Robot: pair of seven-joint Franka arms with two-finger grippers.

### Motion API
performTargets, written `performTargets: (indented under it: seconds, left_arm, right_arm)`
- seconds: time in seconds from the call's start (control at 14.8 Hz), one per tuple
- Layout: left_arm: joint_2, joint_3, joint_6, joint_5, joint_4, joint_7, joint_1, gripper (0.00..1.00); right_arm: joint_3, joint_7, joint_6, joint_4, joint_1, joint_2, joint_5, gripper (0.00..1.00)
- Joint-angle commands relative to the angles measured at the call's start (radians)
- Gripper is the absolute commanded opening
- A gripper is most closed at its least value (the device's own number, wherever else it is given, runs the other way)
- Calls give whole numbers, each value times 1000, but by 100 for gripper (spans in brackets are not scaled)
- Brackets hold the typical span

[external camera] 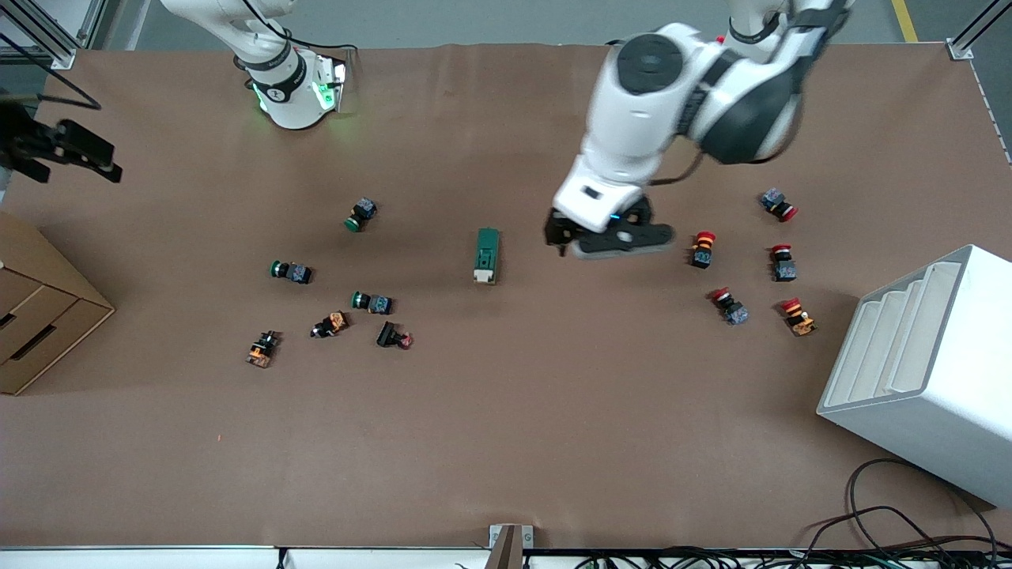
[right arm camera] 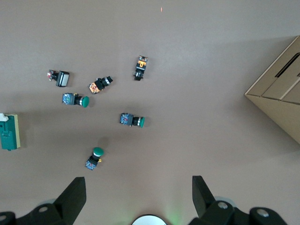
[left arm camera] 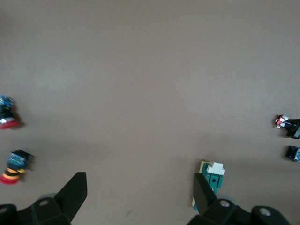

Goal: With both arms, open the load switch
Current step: 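Move the left gripper above the green switch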

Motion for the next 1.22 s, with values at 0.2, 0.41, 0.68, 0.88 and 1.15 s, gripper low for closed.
performTargets:
  seconds: [0.2,0.41,0.68,0.88,1.15]
  left_arm:
    - [58,4,153,213,-110,-320,-154,100]
    - [66,4,279,398,-234,-507,-232,98]
    - [150,4,293,605,-258,-738,-359,98]
    - [257,2,292,906,-235,-1027,-418,97]
    - [307,2,185,1080,-302,-1238,-516,97]
  right_arm:
    - [8,40,44,9,26,111,13,100]
    - [8,163,95,7,83,162,13,100]
    - [8,427,145,1,163,225,12,100]
    - [8,667,153,0,233,266,13,100]
    - [8,1000,202,0,347,340,15,100]
